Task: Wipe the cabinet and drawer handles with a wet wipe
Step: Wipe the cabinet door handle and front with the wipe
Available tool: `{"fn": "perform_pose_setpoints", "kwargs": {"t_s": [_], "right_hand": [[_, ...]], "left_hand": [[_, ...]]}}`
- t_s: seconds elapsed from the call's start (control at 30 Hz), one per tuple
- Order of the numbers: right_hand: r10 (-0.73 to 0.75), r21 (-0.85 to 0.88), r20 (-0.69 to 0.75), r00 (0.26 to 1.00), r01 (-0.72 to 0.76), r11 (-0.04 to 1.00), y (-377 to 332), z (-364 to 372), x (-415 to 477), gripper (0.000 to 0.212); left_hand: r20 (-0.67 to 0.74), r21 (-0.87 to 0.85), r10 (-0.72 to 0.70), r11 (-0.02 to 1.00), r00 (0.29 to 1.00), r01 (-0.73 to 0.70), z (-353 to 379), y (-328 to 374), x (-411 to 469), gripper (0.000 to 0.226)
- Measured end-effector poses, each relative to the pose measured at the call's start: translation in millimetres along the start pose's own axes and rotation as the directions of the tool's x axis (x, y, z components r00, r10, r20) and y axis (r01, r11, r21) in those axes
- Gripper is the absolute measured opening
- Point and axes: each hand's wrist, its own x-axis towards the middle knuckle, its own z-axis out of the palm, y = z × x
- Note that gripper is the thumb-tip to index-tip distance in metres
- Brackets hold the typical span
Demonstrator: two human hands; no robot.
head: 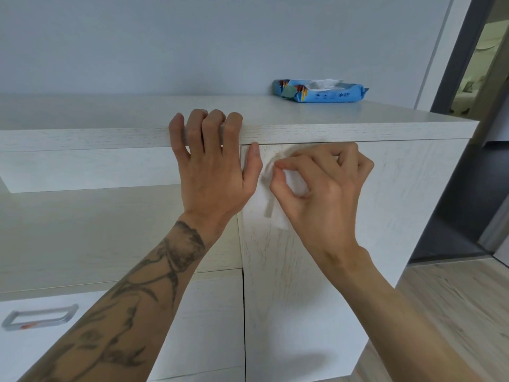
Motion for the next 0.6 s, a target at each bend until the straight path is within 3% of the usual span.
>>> {"fn": "perform_pose_setpoints", "kwargs": {"t_s": [0.13,0.23,0.43,0.6], "right_hand": [[-0.038,-0.014,0.044,0.998,0.039,0.999,2.6,2.2,4.5,0.002],[-0.096,0.041,-0.030,0.995,0.097,0.994,14.4,-8.4,-6.7,0.005],[0.011,0.042,-0.063,0.998,-0.009,0.999,50.5,-31.2,-18.3,0.004],[-0.073,0.098,-0.017,0.997,0.074,0.992,19.6,-8.8,-11.4,0.007]], "left_hand": [[0.005,0.002,-0.003,1.000,1.000,0.003,0.4,-0.4,-0.1,0.038],[0.006,-0.008,-0.002,1.000,1.000,0.002,-0.3,-0.8,-0.5,0.040],[0.018,-0.013,-0.009,1.000,1.000,0.009,-0.5,1.0,0.7,0.039],[0.002,-0.010,0.001,1.000,1.000,-0.001,-1.4,0.6,-0.1,0.039]]}}
